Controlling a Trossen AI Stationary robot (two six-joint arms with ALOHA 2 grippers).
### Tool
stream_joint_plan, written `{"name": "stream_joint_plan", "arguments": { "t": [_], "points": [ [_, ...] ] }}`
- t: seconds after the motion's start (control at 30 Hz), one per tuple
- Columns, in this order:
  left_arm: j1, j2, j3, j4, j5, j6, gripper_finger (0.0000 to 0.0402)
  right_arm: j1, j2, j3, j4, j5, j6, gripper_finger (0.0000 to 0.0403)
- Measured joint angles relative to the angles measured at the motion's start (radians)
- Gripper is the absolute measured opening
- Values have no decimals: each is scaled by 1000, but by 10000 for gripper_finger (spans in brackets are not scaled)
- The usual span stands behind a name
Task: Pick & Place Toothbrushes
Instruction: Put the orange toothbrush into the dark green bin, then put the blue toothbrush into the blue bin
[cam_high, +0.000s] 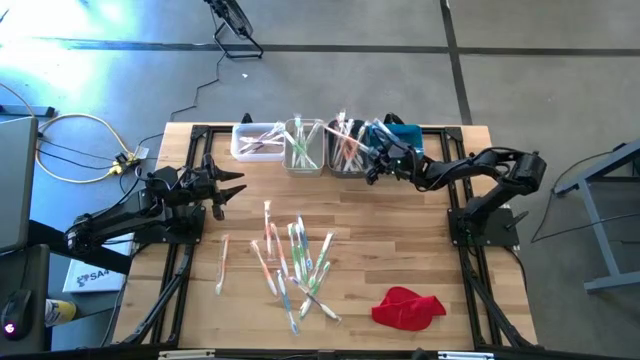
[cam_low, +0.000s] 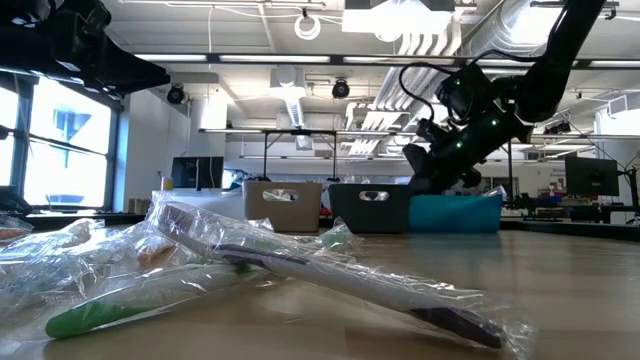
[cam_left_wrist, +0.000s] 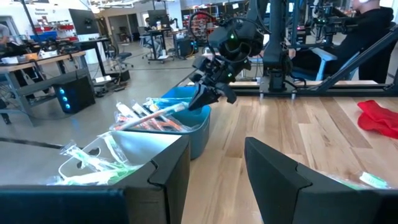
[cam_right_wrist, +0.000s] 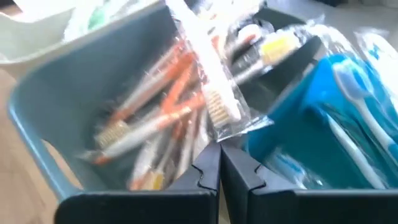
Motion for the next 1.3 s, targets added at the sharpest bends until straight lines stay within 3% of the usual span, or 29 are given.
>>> {"name": "stream_joint_plan", "arguments": {
  "t": [0.27,0.57,1.0,1.3],
  "points": [
    [0,0,0,0,-2,0,150,-1,0,0,43,-82,-48,2],
    [0,0,0,0,-2,0,150,-1,0,0,130,-283,-84,2],
    [0,0,0,-5,0,0,150,1,0,0,178,-295,-23,2],
    [0,0,0,-5,2,0,150,57,0,0,178,-484,3,2]
  ]
}}
